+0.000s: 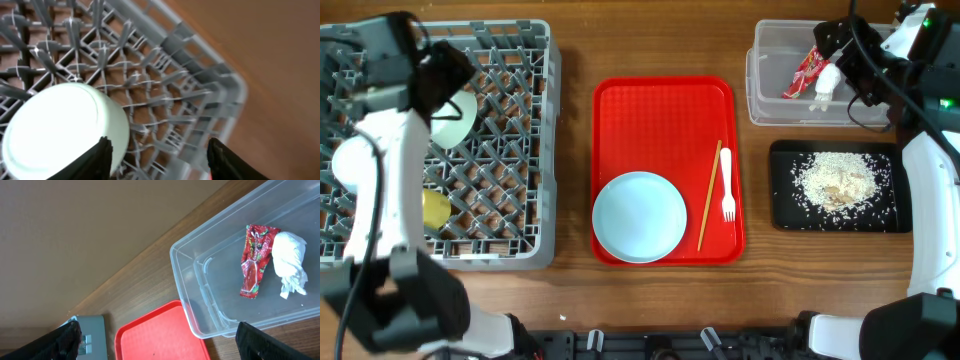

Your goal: Sort waste into correct bins and load items into the dishwasher rack

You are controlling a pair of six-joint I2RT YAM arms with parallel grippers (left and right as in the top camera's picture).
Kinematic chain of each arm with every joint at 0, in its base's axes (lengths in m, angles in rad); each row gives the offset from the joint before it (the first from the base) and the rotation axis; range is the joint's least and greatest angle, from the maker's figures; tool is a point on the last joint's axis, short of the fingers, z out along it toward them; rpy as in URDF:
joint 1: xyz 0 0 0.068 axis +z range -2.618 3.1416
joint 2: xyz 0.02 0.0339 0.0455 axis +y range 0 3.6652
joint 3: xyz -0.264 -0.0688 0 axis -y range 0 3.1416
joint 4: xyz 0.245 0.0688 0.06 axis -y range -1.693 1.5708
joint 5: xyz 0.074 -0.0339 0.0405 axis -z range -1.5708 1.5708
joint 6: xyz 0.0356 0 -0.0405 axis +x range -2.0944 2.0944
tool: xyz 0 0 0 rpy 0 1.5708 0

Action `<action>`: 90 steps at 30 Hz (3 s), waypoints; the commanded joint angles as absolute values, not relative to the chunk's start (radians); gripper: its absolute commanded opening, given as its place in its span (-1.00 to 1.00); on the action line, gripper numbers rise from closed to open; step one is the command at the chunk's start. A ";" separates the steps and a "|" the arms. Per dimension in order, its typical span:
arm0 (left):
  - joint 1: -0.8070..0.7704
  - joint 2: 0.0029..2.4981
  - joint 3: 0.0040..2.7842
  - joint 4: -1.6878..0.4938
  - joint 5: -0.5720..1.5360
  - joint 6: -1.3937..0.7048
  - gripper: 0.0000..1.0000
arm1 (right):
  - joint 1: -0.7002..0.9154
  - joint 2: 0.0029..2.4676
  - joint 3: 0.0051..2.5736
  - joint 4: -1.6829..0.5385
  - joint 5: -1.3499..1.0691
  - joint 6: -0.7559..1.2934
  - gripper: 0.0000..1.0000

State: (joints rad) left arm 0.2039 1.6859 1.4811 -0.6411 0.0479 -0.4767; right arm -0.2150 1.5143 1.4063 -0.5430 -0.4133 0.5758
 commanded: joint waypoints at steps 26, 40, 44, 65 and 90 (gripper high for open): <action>0.277 1.646 1.486 -0.827 0.346 -0.476 -0.79 | -0.217 1.498 1.407 -0.540 -0.402 0.579 1.00; -0.241 1.625 1.486 -0.832 0.533 -0.345 0.83 | -0.217 1.498 1.407 -0.540 -0.402 0.580 0.99; -0.517 1.667 1.486 -0.830 0.162 -0.454 0.92 | -0.217 1.498 1.407 -0.540 -0.402 0.579 1.00; -0.913 1.916 1.486 -0.940 -0.150 -0.988 0.22 | -0.217 1.498 1.407 -0.540 -0.402 0.579 0.99; -1.000 2.132 1.485 -0.898 -0.136 -1.012 -0.70 | -0.217 1.498 1.407 -0.540 -0.402 0.580 0.99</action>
State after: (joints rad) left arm -0.9863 2.1036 1.4860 -0.9047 -0.1383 -0.9981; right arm -0.2150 1.5143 1.4063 -0.5430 -0.4103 0.5758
